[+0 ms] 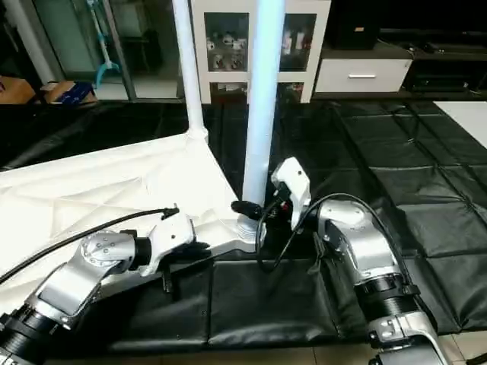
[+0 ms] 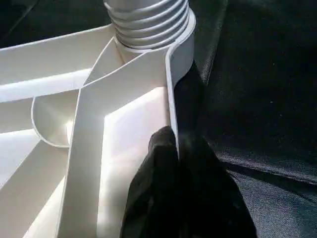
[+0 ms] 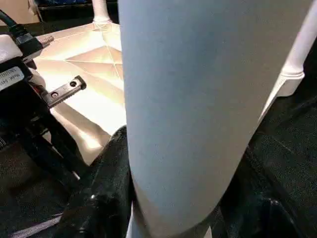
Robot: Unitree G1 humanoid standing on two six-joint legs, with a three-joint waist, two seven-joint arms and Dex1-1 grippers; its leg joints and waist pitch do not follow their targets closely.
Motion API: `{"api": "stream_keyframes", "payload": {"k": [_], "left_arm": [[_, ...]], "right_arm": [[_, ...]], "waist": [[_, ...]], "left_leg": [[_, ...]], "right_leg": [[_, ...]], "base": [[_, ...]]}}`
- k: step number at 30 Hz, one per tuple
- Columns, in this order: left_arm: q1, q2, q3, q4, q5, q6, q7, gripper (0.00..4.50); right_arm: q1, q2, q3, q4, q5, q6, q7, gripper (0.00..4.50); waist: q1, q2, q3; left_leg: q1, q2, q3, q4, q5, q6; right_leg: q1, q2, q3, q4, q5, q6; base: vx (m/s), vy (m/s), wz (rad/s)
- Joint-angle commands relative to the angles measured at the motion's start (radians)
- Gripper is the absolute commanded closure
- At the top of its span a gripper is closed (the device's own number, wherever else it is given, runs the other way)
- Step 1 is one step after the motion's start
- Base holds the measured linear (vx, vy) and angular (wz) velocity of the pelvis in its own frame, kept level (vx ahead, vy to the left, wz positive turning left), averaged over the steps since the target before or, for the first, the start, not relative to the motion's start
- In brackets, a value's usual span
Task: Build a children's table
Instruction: Insert table leg to table base
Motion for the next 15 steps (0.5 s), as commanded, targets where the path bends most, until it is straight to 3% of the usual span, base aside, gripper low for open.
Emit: {"api": "stream_keyframes", "payload": {"k": [1, 7, 12, 15], "left_arm": [[0.010, -0.001, -0.051, -0.016, 0.007, -0.001, -0.040, 4.50], [0.001, -0.007, -0.050, -0.003, 0.011, -0.004, -0.035, 4.50], [-0.006, -0.007, -0.045, 0.007, 0.013, -0.003, -0.029, 4.50], [-0.006, -0.006, -0.037, 0.007, 0.019, 0.008, -0.015, 4.50]], "right_arm": [[0.062, -0.013, 0.028, 0.094, -0.070, 0.041, -0.043, 2.66], [0.057, 0.000, 0.014, 0.104, -0.067, 0.027, -0.064, 2.66], [0.050, 0.009, 0.004, 0.111, -0.062, 0.019, -0.075, 2.66], [0.050, 0.020, -0.010, 0.111, -0.063, 0.007, -0.103, 2.66]], "waist": [[-0.005, 0.006, -0.018], [-0.006, 0.008, -0.016], [-0.007, 0.003, -0.015], [-0.009, 0.007, -0.013]], "left_leg": [[0.036, 0.078, -0.058, -0.120, -0.680, -0.120], [0.038, 0.079, -0.060, -0.122, -0.704, -0.127], [0.038, 0.078, -0.061, -0.122, -0.714, -0.127], [0.037, 0.077, -0.064, -0.123, -0.734, -0.131]], "right_leg": [[-0.031, -0.016, 0.011, -0.086, -0.401, -0.116], [-0.035, -0.015, 0.011, -0.088, -0.419, -0.108], [-0.039, -0.017, 0.012, -0.091, -0.454, -0.096], [-0.039, -0.017, 0.010, -0.092, -0.482, -0.085]], "base": [[0.000, 0.000, 0.00], [0.000, 0.000, 0.00], [0.000, 0.000, 0.00], [0.000, 0.000, 0.00]]}}
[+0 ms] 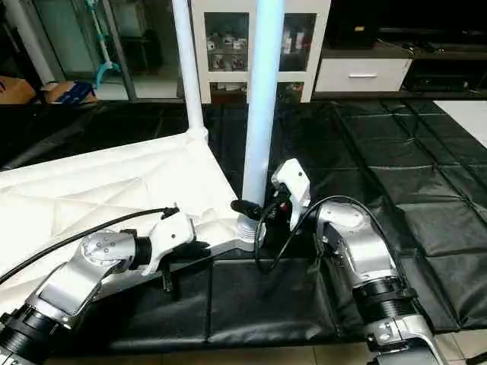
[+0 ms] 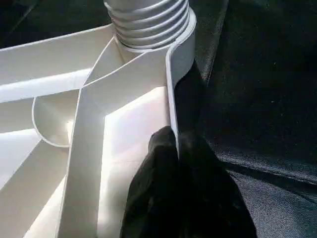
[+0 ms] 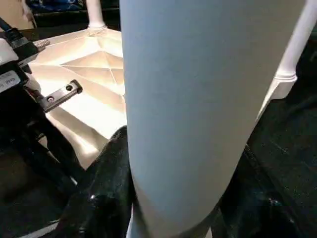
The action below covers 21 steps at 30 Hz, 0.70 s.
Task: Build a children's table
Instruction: Insert table leg to table base
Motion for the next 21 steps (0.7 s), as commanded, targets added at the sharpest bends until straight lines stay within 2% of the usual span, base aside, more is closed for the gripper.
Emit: {"api": "stream_keyframes", "payload": {"k": [1, 6, 7, 8, 10, 12, 13, 14, 16, 17, 18, 19, 20, 21], "left_arm": [[-0.002, -0.004, -0.039, 0.004, 0.014, 0.009, -0.016, 4.50], [-0.006, -0.023, -0.022, 0.013, 0.011, 0.033, 0.014, 4.50], [-0.020, -0.051, -0.006, 0.026, 0.010, 0.052, 0.051, 4.50], [-0.025, -0.060, -0.002, 0.030, 0.010, 0.057, 0.062, 4.50], [-0.041, -0.088, 0.006, 0.043, 0.010, 0.076, 0.092, 4.50], [-0.052, -0.104, 0.006, 0.051, 0.015, 0.089, 0.112, 4.50], [-0.069, -0.130, 0.010, 0.066, 0.026, 0.105, 0.146, 4.50], [-0.072, -0.135, 0.010, 0.069, 0.028, 0.107, 0.152, 4.50], [-0.106, -0.202, 0.036, 0.103, 0.035, 0.141, 0.241, 4.50], [-0.119, -0.230, 0.048, 0.116, 0.036, 0.153, 0.277, 4.50], [-0.124, -0.240, 0.052, 0.122, 0.039, 0.157, 0.294, 4.50], [-0.147, -0.286, 0.068, 0.148, 0.055, 0.166, 0.372, 4.50], [-0.154, -0.298, 0.071, 0.156, 0.062, 0.167, 0.395, 4.50], [-0.163, -0.311, 0.071, 0.169, 0.079, 0.167, 0.430, 4.50]], "right_arm": [[0.046, 0.000, 0.006, 0.102, -0.064, 0.031, -0.082, 2.66], [0.046, 0.032, -0.020, 0.121, -0.086, 0.001, -0.189, 2.66], [0.032, 0.066, -0.055, 0.172, -0.112, -0.028, -0.327, 2.66], [0.026, 0.075, -0.068, 0.188, -0.118, -0.035, -0.370, 2.66], [0.007, 0.102, -0.100, 0.235, -0.132, -0.058, -0.484, 2.66], [-0.003, 0.112, -0.108, 0.254, -0.138, -0.066, -0.526, 2.66], [-0.018, 0.129, -0.120, 0.278, -0.140, -0.077, -0.576, 2.66], [-0.021, 0.131, -0.122, 0.282, -0.140, -0.078, -0.584, 2.66], [-0.054, 0.162, -0.137, 0.317, -0.145, -0.095, -0.673, 2.66], [-0.066, 0.174, -0.140, 0.329, -0.146, -0.101, -0.706, 2.66], [-0.073, 0.179, -0.140, 0.336, -0.148, -0.106, -0.718, 2.66], [-0.102, 0.202, -0.136, 0.365, -0.161, -0.132, -0.779, 2.67], [-0.111, 0.210, -0.134, 0.376, -0.168, -0.144, -0.801, 2.67], [-0.124, 0.222, -0.138, 0.392, -0.167, -0.152, -0.829, 2.67]], "waist": [[-0.009, 0.008, -0.014], [-0.017, 0.011, -0.010], [-0.020, 0.017, -0.010], [-0.023, 0.017, -0.009], [-0.037, 0.021, -0.007], [-0.043, 0.024, -0.003], [-0.045, 0.027, -0.004], [-0.045, 0.028, -0.002], [-0.043, 0.038, 0.000], [-0.044, 0.033, 0.001], [-0.044, 0.032, 0.001], [-0.033, 0.035, 0.002], [-0.030, 0.034, 0.002], [-0.017, 0.031, -0.003]], "left_leg": [[0.037, 0.077, -0.066, -0.123, -0.745, -0.134], [0.035, 0.076, -0.071, -0.130, -0.780, -0.146], [0.039, 0.076, -0.071, -0.132, -0.798, -0.151], [0.039, 0.074, -0.070, -0.133, -0.799, -0.153], [0.042, 0.071, -0.073, -0.139, -0.849, -0.161], [0.041, 0.074, -0.073, -0.150, -0.887, -0.159], [0.039, 0.075, -0.071, -0.156, -0.895, -0.155], [0.039, 0.075, -0.066, -0.162, -0.898, -0.154], [0.045, 0.075, -0.052, -0.172, -0.902, -0.151], [0.048, 0.073, -0.038, -0.179, -0.888, -0.145], [0.048, 0.070, -0.033, -0.181, -0.881, -0.139], [0.050, 0.069, -0.015, -0.189, -0.859, -0.128], [0.049, 0.070, -0.007, -0.194, -0.850, -0.121], [0.039, 0.074, 0.003, -0.208, -0.809, -0.111]], "right_leg": [[-0.038, -0.017, 0.009, -0.093, -0.494, -0.080], [-0.037, -0.014, 0.002, -0.093, -0.503, -0.070], [-0.037, -0.012, -0.001, -0.096, -0.499, -0.068], [-0.040, -0.013, -0.002, -0.097, -0.496, -0.070], [-0.036, -0.005, -0.019, -0.099, -0.508, -0.062], [-0.028, -0.002, -0.028, -0.098, -0.499, -0.061], [-0.018, 0.000, -0.036, -0.096, -0.471, -0.065], [-0.018, 0.000, -0.039, -0.095, -0.458, -0.071], [-0.013, 0.004, -0.056, -0.097, -0.440, -0.080], [-0.016, 0.011, -0.062, -0.099, -0.432, -0.087], [-0.012, 0.014, -0.071, -0.100, -0.437, -0.086], [-0.010, 0.021, -0.079, -0.098, -0.434, -0.088], [-0.007, 0.023, -0.084, -0.094, -0.435, -0.092], [0.013, 0.021, -0.079, -0.066, -0.424, -0.093]], "base": [[0.000, 0.000, 0.00], [0.000, 0.000, 0.00], [0.000, 0.000, 0.00], [0.000, 0.000, 0.00], [-0.060, 0.023, -0.11], [-0.058, 0.025, -0.11], [-0.052, 0.026, -0.12], [0.000, 0.000, 0.00], [-0.055, -0.001, -0.04], [-0.059, -0.011, 0.01], [-0.064, -0.024, 0.08], [-0.064, -0.024, 0.08], [-0.069, -0.044, 0.12], [-0.071, -0.073, 0.11]]}}
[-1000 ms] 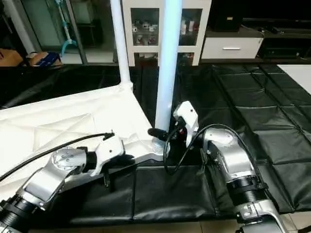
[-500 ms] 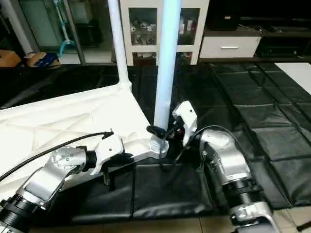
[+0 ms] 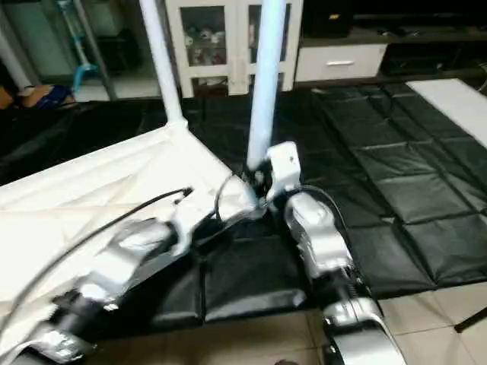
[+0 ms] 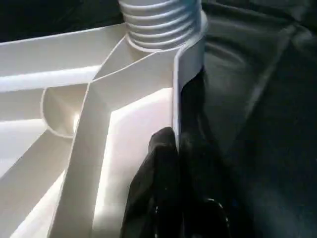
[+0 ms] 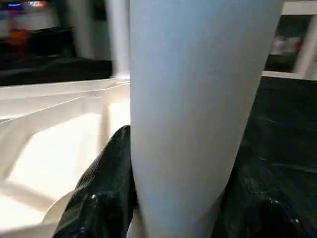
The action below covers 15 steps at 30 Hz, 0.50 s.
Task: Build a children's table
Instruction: Insert table leg to table base
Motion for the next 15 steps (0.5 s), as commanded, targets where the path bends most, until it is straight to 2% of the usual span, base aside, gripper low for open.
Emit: {"api": "stream_keyframes", "payload": {"k": [1, 2, 3, 4, 5, 6, 7, 8, 9, 10, 11, 12, 13, 14, 15], "left_arm": [[-0.020, -0.015, 0.010, -0.017, 0.020, -0.001, 0.061, 4.50], [-0.030, -0.025, 0.006, -0.005, 0.034, -0.001, 0.091, 4.50], [-0.031, -0.027, 0.006, -0.004, 0.036, 0.000, 0.097, 4.50], [-0.034, -0.033, 0.006, -0.001, 0.041, 0.001, 0.111, 4.50], [-0.034, -0.034, 0.006, -0.001, 0.041, -0.001, 0.112, 4.50], [-0.035, -0.037, 0.007, 0.001, 0.040, -0.004, 0.113, 4.50], [-0.036, -0.042, 0.002, 0.005, 0.043, -0.018, 0.110, 4.50], [-0.036, -0.043, 0.002, 0.005, 0.042, -0.020, 0.110, 4.50], [-0.035, -0.049, 0.003, 0.007, 0.038, -0.021, 0.111, 4.50], [-0.033, -0.047, 0.000, 0.005, 0.039, -0.025, 0.108, 4.50], [-0.031, -0.047, -0.002, 0.004, 0.038, -0.029, 0.105, 4.50], [-0.028, -0.046, -0.002, 0.001, 0.036, -0.030, 0.103, 4.50], [-0.025, -0.042, -0.006, -0.003, 0.037, -0.037, 0.096, 4.50], [-0.020, -0.038, -0.008, -0.008, 0.035, -0.041, 0.091, 4.50], [-0.020, -0.038, -0.008, -0.008, 0.035, -0.041, 0.091, 4.50]], "right_arm": [[0.018, -0.015, -0.069, 0.124, -0.041, 0.033, -0.139, 2.67], [0.004, -0.007, -0.070, 0.147, -0.043, 0.021, -0.187, 2.67], [0.001, -0.005, -0.070, 0.152, -0.044, 0.018, -0.193, 2.67], [-0.010, 0.002, -0.073, 0.168, -0.047, 0.008, -0.215, 2.67], [-0.012, 0.004, -0.074, 0.171, -0.048, 0.006, -0.218, 2.67], [-0.016, 0.007, -0.075, 0.178, -0.049, 0.003, -0.224, 2.67], [-0.031, 0.015, -0.079, 0.204, -0.047, -0.008, -0.235, 2.67], [-0.033, 0.017, -0.079, 0.208, -0.047, -0.010, -0.237, 2.67], [-0.044, 0.021, -0.081, 0.230, -0.048, -0.024, -0.239, 2.67], [-0.049, 0.023, -0.082, 0.239, -0.045, -0.029, -0.232, 2.67], [-0.054, 0.025, -0.082, 0.248, -0.044, -0.037, -0.230, 2.67], [-0.058, 0.025, -0.082, 0.254, -0.043, -0.044, -0.224, 2.67], [-0.062, 0.025, -0.082, 0.257, -0.038, -0.050, -0.209, 2.67], [-0.067, 0.025, -0.082, 0.262, -0.032, -0.061, -0.190, 2.67], [-0.067, 0.025, -0.082, 0.262, -0.032, -0.062, -0.190, 2.67]], "waist": [[0.009, -0.012, -0.048], [-0.003, -0.029, -0.035], [-0.013, -0.029, -0.031], [-0.027, -0.019, -0.011], [-0.017, 0.032, -0.001], [0.059, 0.055, 0.012], [0.114, 0.024, -0.028], [0.044, -0.087, -0.111], [0.056, -0.081, -0.052], [0.056, -0.067, -0.057], [0.095, -0.047, -0.067], [0.085, -0.014, -0.086], [0.047, 0.013, -0.088], [0.040, 0.022, -0.091], [0.043, 0.016, -0.084]], "left_leg": [[0.059, 0.057, -0.009, -0.102, -0.736, -0.109], [0.127, 0.032, -0.029, 0.019, -0.646, -0.069], [0.118, 0.027, -0.048, 0.053, -0.582, -0.039], [0.055, 0.031, -0.055, 0.029, -0.527, -0.021], [0.028, 0.063, -0.050, -0.056, -0.651, -0.061], [-0.145, 0.023, 0.047, -0.198, -0.924, -0.247], [-0.118, 0.027, 0.080, -0.217, -0.860, -0.300], [0.060, 0.071, 0.011, 0.087, -0.284, -0.213], [0.085, 0.021, -0.072, 0.190, -0.068, -0.116], [-0.110, -0.026, -0.146, 0.208, 0.026, -0.029], [-0.117, -0.004, -0.153, 0.156, 0.057, -0.046], [-0.016, 0.065, -0.148, 0.071, 0.179, -0.045], [0.087, 0.113, -0.195, 0.067, 0.470, 0.042], [0.083, 0.122, -0.202, 0.070, 0.603, 0.130], [0.057, 0.104, -0.184, 0.073, 0.590, 0.156]], "right_leg": [[-0.011, 0.010, -0.025, -0.061, -0.476, -0.070], [-0.085, -0.048, -0.038, -0.166, -0.669, -0.042], [-0.072, -0.073, -0.050, -0.185, -0.731, -0.015], [-0.001, -0.042, -0.144, -0.195, -0.777, 0.065], [0.058, 0.008, -0.206, -0.125, -0.647, 0.070], [0.201, 0.074, -0.183, 0.153, -0.210, -0.048], [0.199, 0.087, -0.133, 0.201, -0.228, -0.032], [0.023, -0.090, -0.001, 0.070, -0.848, 0.077], [-0.098, -0.166, 0.029, -0.100, -1.071, 0.015], [0.118, -0.126, 0.086, -0.043, -0.839, -0.072], [0.155, -0.100, 0.061, 0.005, -0.547, -0.114], [0.082, -0.004, 0.012, 0.082, 0.027, -0.188], [0.010, 0.023, 0.011, 0.120, 0.307, -0.206], [0.018, -0.007, 0.026, 0.120, 0.329, -0.193], [0.033, -0.016, 0.031, 0.101, 0.344, -0.196]], "base": [[-0.071, -0.073, 0.11], [-0.093, -0.059, 0.08], [-0.082, 0.005, -0.22], [-0.082, 0.005, -0.22], [0.070, 0.024, -0.38], [0.134, 0.023, -0.12], [0.134, 0.023, -0.12], [0.099, -0.207, 0.08], [0.119, -0.273, -0.11], [0.119, -0.273, -0.11], [0.140, -0.023, -0.19], [0.064, 0.042, 0.16], [0.064, 0.042, 0.16], [0.000, 0.000, 0.00], [0.000, 0.000, 0.00]]}}
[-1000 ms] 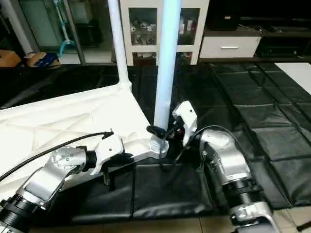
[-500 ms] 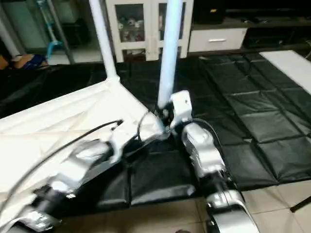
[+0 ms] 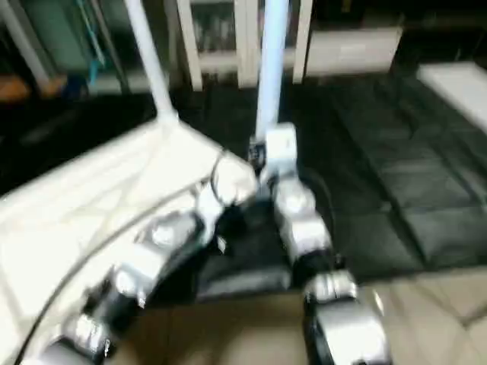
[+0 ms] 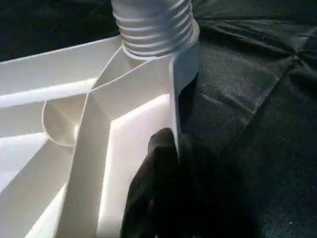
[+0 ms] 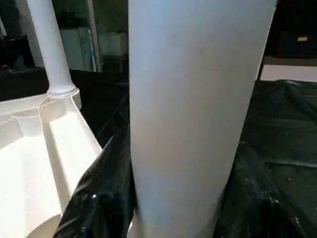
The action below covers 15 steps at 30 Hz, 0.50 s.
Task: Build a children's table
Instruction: Insert table leg to table base
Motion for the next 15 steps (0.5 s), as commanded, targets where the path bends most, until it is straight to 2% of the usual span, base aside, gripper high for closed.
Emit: {"api": "stream_keyframes", "payload": {"k": [1, 2, 3, 4, 5, 7, 8, 9, 10, 12, 13, 14, 15], "left_arm": [[0.020, 0.018, -0.010, -0.039, 0.004, -0.018, -0.024, 4.50], [0.021, 0.021, -0.011, -0.039, 0.002, -0.021, -0.026, 4.50], [0.022, 0.022, -0.010, -0.038, 0.001, -0.024, -0.026, 4.50], [0.024, 0.026, -0.009, -0.039, 0.002, -0.028, -0.031, 4.50], [0.025, 0.030, -0.009, -0.039, 0.002, -0.032, -0.035, 4.50], [0.027, 0.037, -0.007, -0.037, -0.001, -0.038, -0.042, 4.50], [0.027, 0.037, -0.007, -0.037, -0.001, -0.039, -0.043, 4.50], [0.026, 0.040, -0.008, -0.036, -0.002, -0.041, -0.047, 4.50], [0.025, 0.044, -0.009, -0.036, -0.004, -0.045, -0.052, 4.50], [0.023, 0.051, -0.011, -0.036, -0.007, -0.050, -0.064, 4.50], [0.019, 0.058, -0.012, -0.035, -0.009, -0.055, -0.075, 4.50], [0.019, 0.058, -0.012, -0.035, -0.009, -0.056, -0.075, 4.50], [0.017, 0.061, -0.012, -0.034, -0.010, -0.058, -0.080, 4.50]], "right_arm": [[0.044, -0.034, -0.049, 0.101, 0.005, 0.044, -0.018, 2.67], [0.042, -0.035, -0.050, 0.103, 0.004, 0.042, -0.014, 2.67], [0.038, -0.036, -0.051, 0.110, 0.004, 0.037, -0.011, 2.67], [0.032, -0.038, -0.053, 0.117, 0.002, 0.032, -0.011, 2.67], [0.029, -0.038, -0.055, 0.123, 0.002, 0.028, -0.008, 2.67], [0.020, -0.041, -0.062, 0.136, 0.006, 0.020, 0.002, 2.67], [0.019, -0.041, -0.062, 0.136, 0.006, 0.020, 0.003, 2.67], [0.018, -0.042, -0.063, 0.138, 0.008, 0.018, 0.008, 2.11], [0.015, -0.042, -0.065, 0.141, 0.013, 0.013, 0.020, 1.97], [0.014, -0.044, -0.065, 0.138, 0.017, 0.007, 0.037, 1.95], [0.014, -0.046, -0.064, 0.130, 0.022, 0.005, 0.056, 1.76], [0.015, -0.046, -0.064, 0.129, 0.023, 0.005, 0.058, 1.76], [0.015, -0.049, -0.062, 0.124, 0.023, 0.005, 0.068, 1.64]], "waist": [[0.003, -0.007, -0.048], [0.007, -0.016, -0.045], [0.011, -0.017, -0.043], [0.010, -0.006, -0.042], [0.004, -0.003, -0.044], [-0.004, 0.000, -0.044], [-0.006, 0.001, -0.046], [-0.007, 0.003, -0.049], [-0.009, 0.002, -0.051], [-0.004, 0.000, -0.049], [0.006, 0.001, -0.053], [0.006, 0.001, -0.053], [0.010, -0.003, -0.053]], "left_leg": [[0.011, 0.045, -0.004, -0.038, 0.456, 0.239], [-0.002, 0.036, 0.010, -0.046, 0.337, 0.229], [-0.004, 0.035, 0.022, -0.061, 0.147, 0.196], [0.000, 0.051, 0.021, -0.076, 0.055, 0.168], [0.005, 0.063, 0.021, -0.082, 0.025, 0.151], [0.011, 0.071, 0.022, -0.086, 0.029, 0.147], [0.011, 0.070, 0.023, -0.085, 0.035, 0.151], [0.011, 0.069, 0.025, -0.083, 0.064, 0.161], [0.013, 0.068, 0.027, -0.079, 0.087, 0.174], [0.014, 0.066, 0.035, -0.079, 0.072, 0.186], [0.015, 0.066, 0.040, -0.076, 0.075, 0.191], [0.015, 0.066, 0.040, -0.076, 0.075, 0.191], [0.014, 0.066, 0.045, -0.074, 0.072, 0.201]], "right_leg": [[0.039, -0.085, 0.056, -0.081, 0.488, -0.221], [0.050, -0.089, 0.058, -0.089, 0.489, -0.233], [0.059, -0.089, 0.055, -0.101, 0.426, -0.247], [0.058, -0.085, 0.050, -0.102, 0.345, -0.257], [0.055, -0.076, 0.046, -0.100, 0.318, -0.268], [0.047, -0.069, 0.045, -0.095, 0.344, -0.279], [0.048, -0.069, 0.044, -0.094, 0.354, -0.281], [0.049, -0.070, 0.043, -0.094, 0.385, -0.282], [0.045, -0.069, 0.043, -0.094, 0.410, -0.283], [0.042, -0.074, 0.047, -0.099, 0.403, -0.294], [0.039, -0.076, 0.050, -0.097, 0.412, -0.305], [0.039, -0.076, 0.050, -0.097, 0.412, -0.305], [0.038, -0.076, 0.050, -0.096, 0.421, -0.306]], "base": [[0.000, 0.000, 0.00], [0.000, 0.000, 0.00], [0.000, 0.000, 0.00], [0.000, 0.000, 0.00], [0.000, 0.000, 0.00], [0.000, 0.000, 0.00], [-0.016, 0.051, -0.04], [-0.011, 0.051, -0.05], [-0.011, 0.051, -0.05], [0.000, 0.000, 0.00], [0.000, 0.000, 0.00], [0.000, 0.000, 0.00], [0.000, 0.000, 0.00]]}}
